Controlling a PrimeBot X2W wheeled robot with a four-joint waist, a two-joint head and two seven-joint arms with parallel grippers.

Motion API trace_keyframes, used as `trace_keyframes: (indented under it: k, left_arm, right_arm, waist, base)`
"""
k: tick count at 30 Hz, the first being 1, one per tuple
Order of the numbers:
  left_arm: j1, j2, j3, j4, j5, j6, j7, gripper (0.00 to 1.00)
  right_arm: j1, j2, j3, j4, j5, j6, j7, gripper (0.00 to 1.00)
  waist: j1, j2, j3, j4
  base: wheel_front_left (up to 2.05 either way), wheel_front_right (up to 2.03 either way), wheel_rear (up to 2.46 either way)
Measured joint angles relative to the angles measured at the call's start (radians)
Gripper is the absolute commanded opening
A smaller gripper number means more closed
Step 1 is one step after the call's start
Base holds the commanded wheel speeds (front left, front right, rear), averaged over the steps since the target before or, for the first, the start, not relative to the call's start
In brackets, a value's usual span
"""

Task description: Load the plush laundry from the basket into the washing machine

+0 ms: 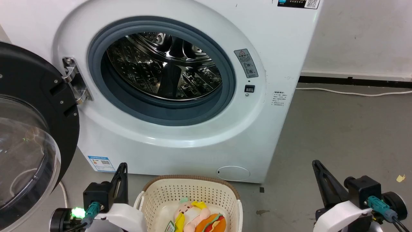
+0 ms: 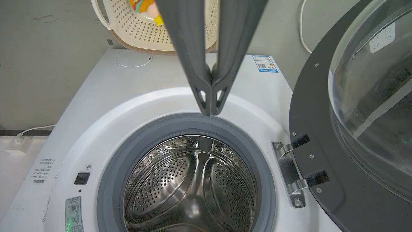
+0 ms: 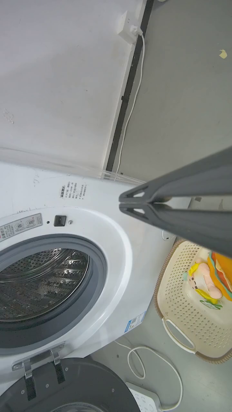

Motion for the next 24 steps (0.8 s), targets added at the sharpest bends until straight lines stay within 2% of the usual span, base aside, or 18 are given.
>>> trace_keyframes:
  k: [13, 14, 24]
  left_arm:
    - [0.0, 0.0, 0.0, 0.0, 0.0, 0.0, 0.0, 0.0]
    - [0.0, 0.0, 0.0, 0.0, 0.0, 0.0, 0.0, 1.0]
    - [0.001, 0.0, -0.009, 0.0, 0.0, 0.002, -0.003, 1.0]
  right_arm:
    - [0.0, 0.0, 0.0, 0.0, 0.0, 0.0, 0.0, 0.0]
    - [0.0, 0.0, 0.0, 0.0, 0.0, 0.0, 0.0, 1.0]
    - [0.0, 0.0, 0.001, 0.0, 0.007, 0.0, -0.004, 1.0]
  waist:
    - [0.0, 0.0, 0.0, 0.0]
    - [0.0001, 0.0, 0.0, 0.0]
    - [0.0, 0.0, 0.002, -0.002]
  base:
    - [0.0, 0.0, 0.0]
    - [0.0, 0.0, 0.0]
    - [0.0, 0.0, 0.0]
